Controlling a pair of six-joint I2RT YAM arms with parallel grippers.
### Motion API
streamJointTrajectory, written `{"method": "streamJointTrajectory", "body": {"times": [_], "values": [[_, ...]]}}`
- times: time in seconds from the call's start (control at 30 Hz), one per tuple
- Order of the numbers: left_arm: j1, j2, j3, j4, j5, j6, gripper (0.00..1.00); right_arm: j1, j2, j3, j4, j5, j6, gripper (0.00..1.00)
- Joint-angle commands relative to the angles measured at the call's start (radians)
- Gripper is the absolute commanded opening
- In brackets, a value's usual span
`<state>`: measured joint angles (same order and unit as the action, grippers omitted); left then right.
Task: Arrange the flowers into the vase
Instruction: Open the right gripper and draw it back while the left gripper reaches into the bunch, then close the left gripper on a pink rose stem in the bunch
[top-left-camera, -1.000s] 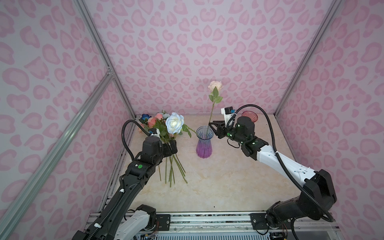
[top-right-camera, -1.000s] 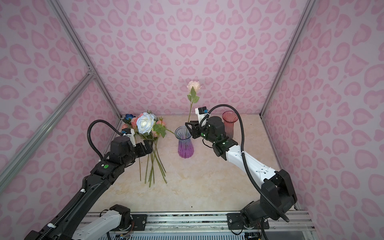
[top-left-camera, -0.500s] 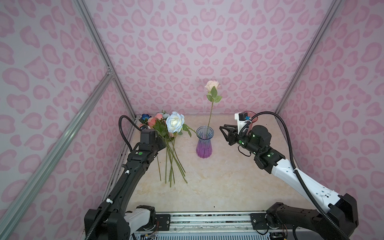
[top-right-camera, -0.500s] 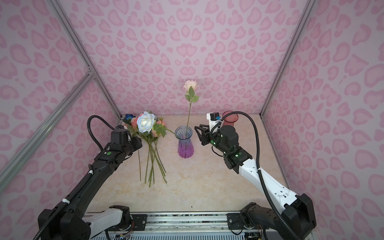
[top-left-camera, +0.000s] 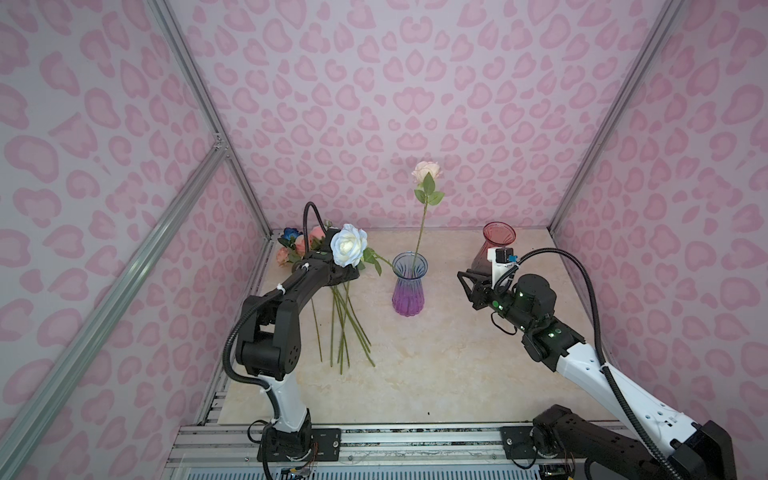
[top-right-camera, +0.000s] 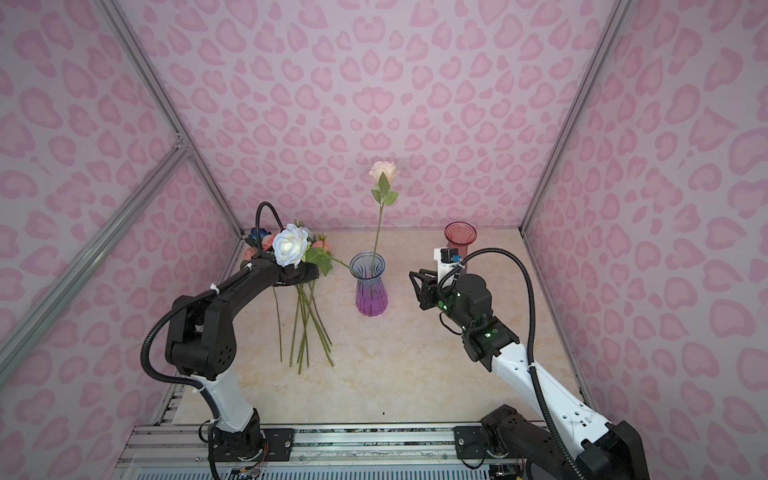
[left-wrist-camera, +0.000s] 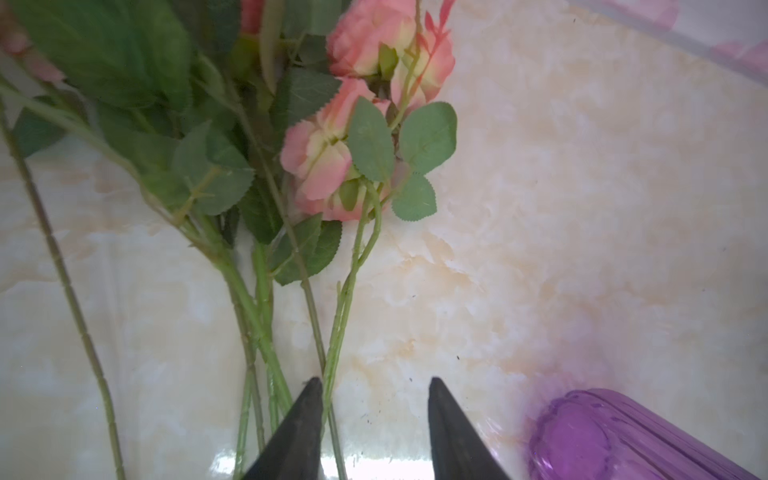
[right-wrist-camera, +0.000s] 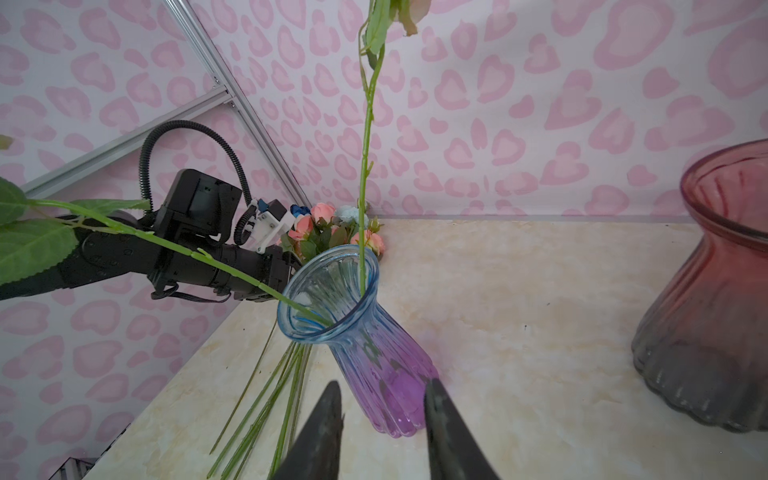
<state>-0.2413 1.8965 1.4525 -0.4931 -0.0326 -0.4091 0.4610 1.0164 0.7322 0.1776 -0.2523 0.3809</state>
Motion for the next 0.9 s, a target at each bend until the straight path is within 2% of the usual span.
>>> {"method": "streamJointTrajectory", "body": {"times": [0.0,0.13,0.4,0.73,0.8,0.87], "values": [[-0.023,0.053,0.042,-0.089,-0.102,0.057,0.43,-0.014,-0.011,-0.015,0.02,-0.016,0.013,0.35],[-0.025,0.084,0.055,-0.09,-0.167,0.075,0.43,-0.029,-0.015,-0.033,0.034,-0.026,0.022,0.35],[-0.024,0.192,0.136,-0.12,-0.19,0.118,0.4,-0.036,-0.001,-0.047,0.059,-0.039,0.033,0.35],[-0.029,0.255,0.173,-0.122,-0.199,0.123,0.23,-0.045,-0.002,-0.048,0.07,-0.052,0.049,0.35],[-0.029,0.259,0.174,-0.122,-0.209,0.123,0.15,-0.049,-0.001,-0.044,0.075,-0.068,0.058,0.35],[-0.029,0.256,0.17,-0.121,-0.215,0.127,0.12,-0.049,-0.004,-0.045,0.077,-0.068,0.061,0.35]]}}
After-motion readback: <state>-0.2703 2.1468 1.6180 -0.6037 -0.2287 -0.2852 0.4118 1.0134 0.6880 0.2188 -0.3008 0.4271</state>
